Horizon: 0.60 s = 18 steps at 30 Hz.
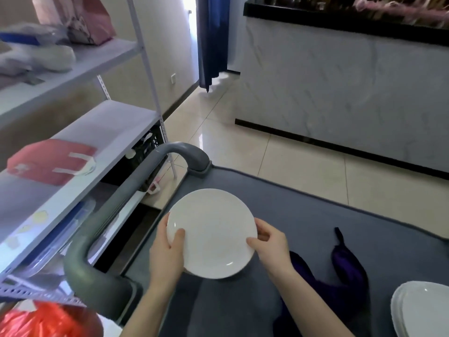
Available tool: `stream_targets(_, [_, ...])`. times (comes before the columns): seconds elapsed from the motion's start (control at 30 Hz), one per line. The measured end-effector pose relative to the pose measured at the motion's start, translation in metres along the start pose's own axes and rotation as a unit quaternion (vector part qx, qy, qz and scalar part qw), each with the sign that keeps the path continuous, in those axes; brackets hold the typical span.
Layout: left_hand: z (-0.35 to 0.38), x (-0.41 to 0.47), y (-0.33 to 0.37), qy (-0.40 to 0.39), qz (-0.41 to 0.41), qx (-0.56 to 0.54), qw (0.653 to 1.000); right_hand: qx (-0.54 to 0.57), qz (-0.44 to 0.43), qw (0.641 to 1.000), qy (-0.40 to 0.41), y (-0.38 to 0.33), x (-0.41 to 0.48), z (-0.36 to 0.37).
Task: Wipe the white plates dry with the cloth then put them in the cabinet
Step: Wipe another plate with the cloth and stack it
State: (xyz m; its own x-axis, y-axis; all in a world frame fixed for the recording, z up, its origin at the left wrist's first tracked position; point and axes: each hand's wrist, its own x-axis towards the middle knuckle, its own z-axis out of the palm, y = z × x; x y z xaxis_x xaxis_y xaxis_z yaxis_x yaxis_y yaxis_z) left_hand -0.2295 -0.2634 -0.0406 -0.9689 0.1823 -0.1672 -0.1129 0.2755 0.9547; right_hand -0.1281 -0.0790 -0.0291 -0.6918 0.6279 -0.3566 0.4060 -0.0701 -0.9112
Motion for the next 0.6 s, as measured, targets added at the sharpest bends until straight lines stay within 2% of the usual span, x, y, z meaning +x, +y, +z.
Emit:
stream_targets(0.17, [-0.004,0.018,-0.023,-0.006,0.013,0.068,0.998,-0.041,-0.017,0.998,0.041,0.004,0.008,0.019])
stream_targets(0.33, [0.0,0.026,-0.033,-0.017,0.04,0.062,0.997,-0.085,-0.026,0.994,0.062,0.007,0.013,0.026])
stream_targets(0.6, [0.001,0.032,-0.037,-0.002,0.029,0.109,0.994,-0.079,-0.023,0.993,0.084,0.012,0.012,0.031])
